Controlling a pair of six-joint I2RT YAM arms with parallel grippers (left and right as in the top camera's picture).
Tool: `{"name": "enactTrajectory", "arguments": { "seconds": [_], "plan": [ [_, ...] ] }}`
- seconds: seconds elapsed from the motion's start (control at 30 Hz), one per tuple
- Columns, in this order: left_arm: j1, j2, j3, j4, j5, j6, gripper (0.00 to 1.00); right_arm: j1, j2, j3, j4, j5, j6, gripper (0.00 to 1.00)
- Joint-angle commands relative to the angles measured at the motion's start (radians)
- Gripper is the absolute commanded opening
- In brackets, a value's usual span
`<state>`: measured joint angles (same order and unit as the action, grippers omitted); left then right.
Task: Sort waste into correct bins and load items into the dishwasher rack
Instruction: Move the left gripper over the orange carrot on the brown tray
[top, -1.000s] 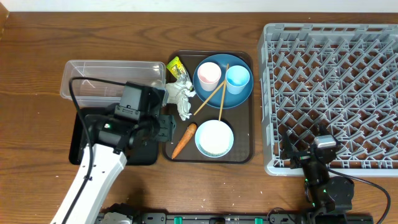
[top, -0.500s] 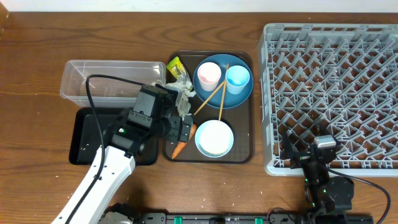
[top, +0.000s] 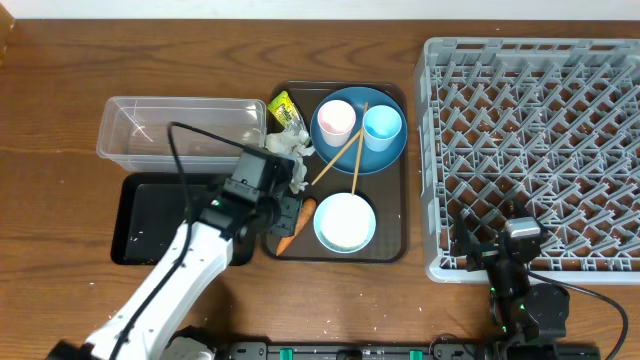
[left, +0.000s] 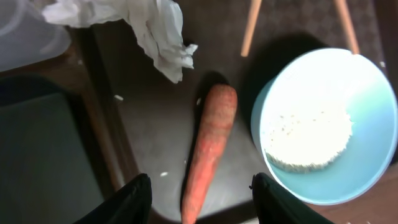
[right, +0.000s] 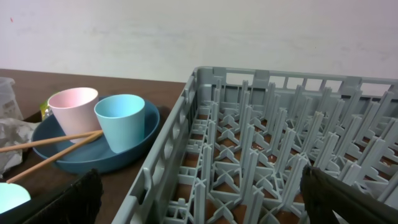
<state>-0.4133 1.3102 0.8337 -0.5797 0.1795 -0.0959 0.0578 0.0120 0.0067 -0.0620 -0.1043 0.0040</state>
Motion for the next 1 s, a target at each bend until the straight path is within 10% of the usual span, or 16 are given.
{"name": "enactTrajectory", "arguments": {
  "seconds": [0.0, 0.97],
  "plan": [
    [-0.003, 0.048, -0.014, 0.018, -0.010, 0.010, 0.55, 0.002, -0.005, -0.002, -0.002, -0.008, 0.006, 0.99],
    [-0.003, 0.251, -0.014, 0.067, 0.067, 0.018, 0.41, 0.002, -0.005, -0.001, -0.002, -0.008, 0.006, 0.99]
  ]
}}
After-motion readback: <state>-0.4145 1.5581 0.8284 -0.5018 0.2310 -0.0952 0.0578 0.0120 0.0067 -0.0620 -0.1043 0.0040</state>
